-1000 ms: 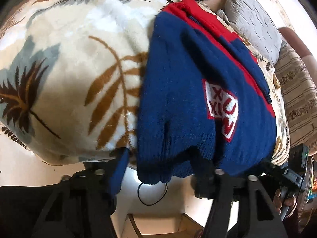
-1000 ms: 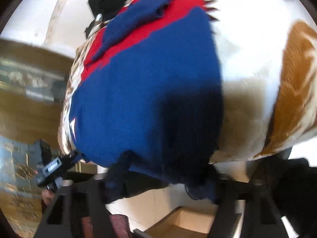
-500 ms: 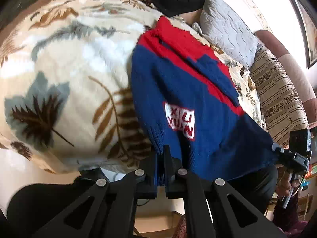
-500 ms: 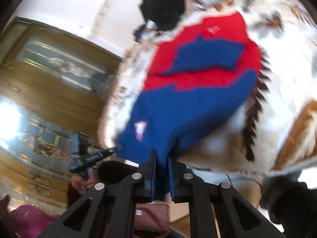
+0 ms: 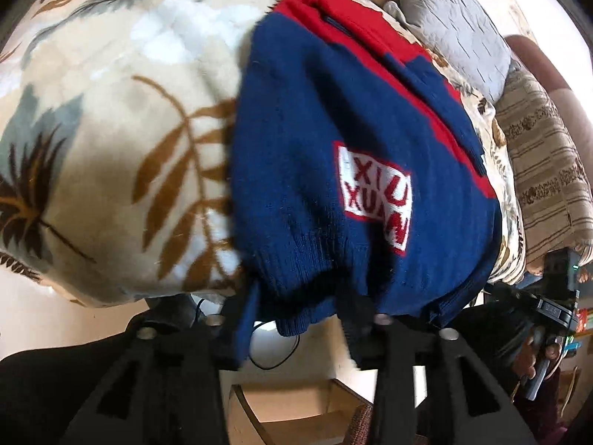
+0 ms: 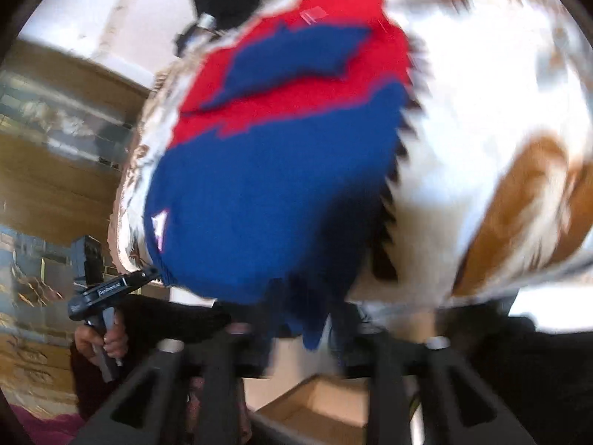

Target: Fold small clothes

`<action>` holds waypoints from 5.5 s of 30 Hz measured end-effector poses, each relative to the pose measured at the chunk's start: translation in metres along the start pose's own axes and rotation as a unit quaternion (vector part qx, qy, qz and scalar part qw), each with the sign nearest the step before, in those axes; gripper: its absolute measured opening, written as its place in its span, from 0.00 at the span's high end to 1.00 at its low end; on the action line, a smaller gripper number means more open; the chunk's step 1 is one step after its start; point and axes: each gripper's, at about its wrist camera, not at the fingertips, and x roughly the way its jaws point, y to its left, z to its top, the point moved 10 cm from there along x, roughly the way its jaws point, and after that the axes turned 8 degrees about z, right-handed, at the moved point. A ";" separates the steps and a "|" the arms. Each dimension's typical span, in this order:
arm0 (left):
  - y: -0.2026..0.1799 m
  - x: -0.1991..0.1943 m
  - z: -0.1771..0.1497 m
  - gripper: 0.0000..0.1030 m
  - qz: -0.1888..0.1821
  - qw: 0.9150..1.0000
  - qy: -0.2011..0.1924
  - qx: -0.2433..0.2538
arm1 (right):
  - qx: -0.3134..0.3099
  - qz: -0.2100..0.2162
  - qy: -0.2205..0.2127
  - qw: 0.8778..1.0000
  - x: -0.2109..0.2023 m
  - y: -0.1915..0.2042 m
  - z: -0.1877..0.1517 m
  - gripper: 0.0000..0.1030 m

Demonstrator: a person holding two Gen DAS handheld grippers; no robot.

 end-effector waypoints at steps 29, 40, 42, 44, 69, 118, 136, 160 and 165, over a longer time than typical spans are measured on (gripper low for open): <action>-0.055 -0.135 0.136 0.95 -0.142 0.981 -0.126 0.030 | -0.123 0.107 -0.145 0.976 -0.070 0.111 0.100 0.90; -0.081 -0.081 0.348 0.95 -0.100 0.983 -0.156 -0.001 | -0.052 0.111 -0.250 0.960 -0.054 0.087 0.323 0.90; -0.084 -0.049 0.378 0.95 -0.092 0.984 -0.151 -0.005 | -0.021 0.121 -0.252 0.960 -0.040 0.068 0.357 0.88; -0.079 -0.015 0.399 0.95 -0.070 0.986 -0.149 -0.012 | 0.030 0.136 -0.241 0.961 -0.022 0.043 0.381 0.86; -0.082 -0.008 0.280 0.50 0.073 0.973 -0.218 0.012 | -0.073 0.017 -0.206 0.976 -0.036 0.060 0.297 0.36; -0.059 -0.019 0.211 0.91 -0.094 0.953 -0.250 -0.141 | -0.013 0.026 -0.366 0.930 -0.059 0.041 0.245 0.79; -0.029 -0.055 0.179 0.63 -0.015 0.952 -0.266 -0.148 | 0.091 0.016 -0.326 0.941 -0.110 -0.019 0.214 0.72; -0.041 0.058 0.295 0.31 0.130 0.976 -0.172 -0.039 | -0.056 -0.056 -0.230 0.970 -0.009 0.018 0.341 0.73; -0.050 0.026 0.253 0.31 0.146 0.969 -0.198 -0.012 | -0.132 0.000 -0.157 0.979 0.020 0.083 0.280 0.73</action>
